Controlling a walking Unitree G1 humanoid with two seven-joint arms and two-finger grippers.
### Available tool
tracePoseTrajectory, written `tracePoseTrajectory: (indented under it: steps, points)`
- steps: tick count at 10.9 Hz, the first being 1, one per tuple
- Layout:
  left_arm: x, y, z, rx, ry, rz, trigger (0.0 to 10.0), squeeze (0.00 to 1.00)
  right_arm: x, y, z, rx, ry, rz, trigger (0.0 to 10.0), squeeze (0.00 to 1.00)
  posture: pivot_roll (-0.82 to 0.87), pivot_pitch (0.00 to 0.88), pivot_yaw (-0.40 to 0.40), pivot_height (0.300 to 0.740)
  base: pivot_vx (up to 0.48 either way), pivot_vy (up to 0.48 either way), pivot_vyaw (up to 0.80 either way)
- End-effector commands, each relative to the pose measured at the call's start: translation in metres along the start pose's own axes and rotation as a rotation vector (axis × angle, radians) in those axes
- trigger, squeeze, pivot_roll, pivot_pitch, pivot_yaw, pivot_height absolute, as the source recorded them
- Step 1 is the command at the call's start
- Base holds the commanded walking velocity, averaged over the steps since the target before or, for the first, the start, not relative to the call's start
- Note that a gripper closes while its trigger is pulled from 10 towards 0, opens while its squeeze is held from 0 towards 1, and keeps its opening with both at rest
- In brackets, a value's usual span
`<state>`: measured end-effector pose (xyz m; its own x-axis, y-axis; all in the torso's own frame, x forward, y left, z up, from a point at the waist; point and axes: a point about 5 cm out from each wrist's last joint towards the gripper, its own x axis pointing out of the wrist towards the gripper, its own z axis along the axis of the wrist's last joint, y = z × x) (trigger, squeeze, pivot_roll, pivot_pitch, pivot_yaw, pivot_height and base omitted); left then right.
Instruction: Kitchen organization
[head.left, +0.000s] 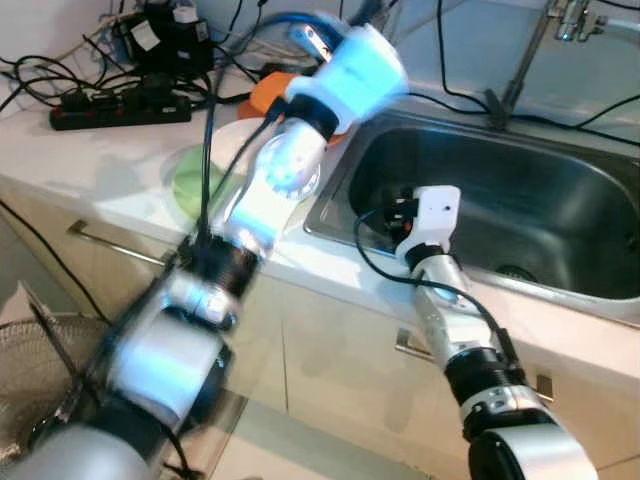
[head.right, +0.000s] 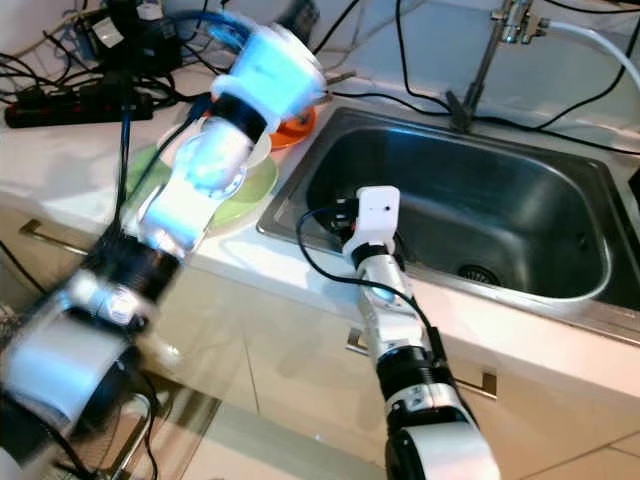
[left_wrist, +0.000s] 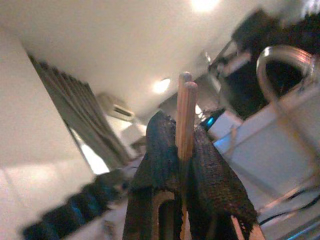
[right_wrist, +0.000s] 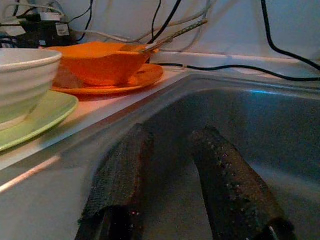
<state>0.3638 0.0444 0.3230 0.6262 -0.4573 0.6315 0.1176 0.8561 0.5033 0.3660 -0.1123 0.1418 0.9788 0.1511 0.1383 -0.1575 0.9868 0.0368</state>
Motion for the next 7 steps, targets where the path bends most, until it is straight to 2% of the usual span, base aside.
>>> tracePoseTrajectory:
  steps: [1, 2, 3, 4, 5, 6, 7]
  points:
    - [-0.001, 0.006, 0.008, -0.116, -0.031, 0.017, 10.0, 0.0, 0.003, -0.007, 0.004, -0.005, -0.008, -0.01, 10.0, 0.89, 0.18, 0.018, -0.027, 0.74, 0.0, 0.0, 0.0]
    - [-0.001, 0.002, 0.006, -0.209, -0.016, 0.011, 10.0, 0.0, 0.004, -0.012, 0.008, -0.017, -0.022, -0.017, 10.0, 1.0, 0.18, 0.021, -0.028, 0.74, 0.0, 0.0, 0.0]
    - [-0.005, 0.002, 0.004, -0.298, -0.003, -0.001, 10.0, 0.0, 0.006, -0.017, 0.014, -0.041, -0.042, -0.023, 10.0, 1.0, 0.18, 0.022, -0.028, 0.74, 0.0, 0.0, 0.0]
    - [-0.016, 0.004, 0.0, -0.45, 0.023, -0.009, 10.0, 0.0, 0.01, -0.025, 0.031, -0.109, -0.098, 0.013, 10.0, 1.0, 0.18, 0.025, -0.027, 0.74, 0.0, 0.0, 0.0]
    - [-0.019, 0.003, -0.002, -0.491, 0.04, -0.019, 10.0, 0.0, 0.011, -0.027, 0.04, -0.137, -0.13, 0.04, 10.0, 1.0, 0.18, 0.028, -0.027, 0.74, 0.0, 0.0, 0.0]
    - [-0.024, -0.002, -0.004, -0.578, 0.062, -0.046, 10.0, 0.0, 0.012, -0.029, 0.051, -0.186, -0.166, 0.059, 10.0, 1.0, 0.17, 0.027, -0.025, 0.74, 0.0, 0.0, 0.0]
    - [-0.028, -0.007, -0.007, -0.611, 0.091, -0.076, 10.0, 0.0, 0.012, -0.023, 0.061, -0.195, -0.204, 0.097, 10.0, 1.0, 0.17, 0.028, -0.021, 0.74, 0.0, 0.0, 0.0]
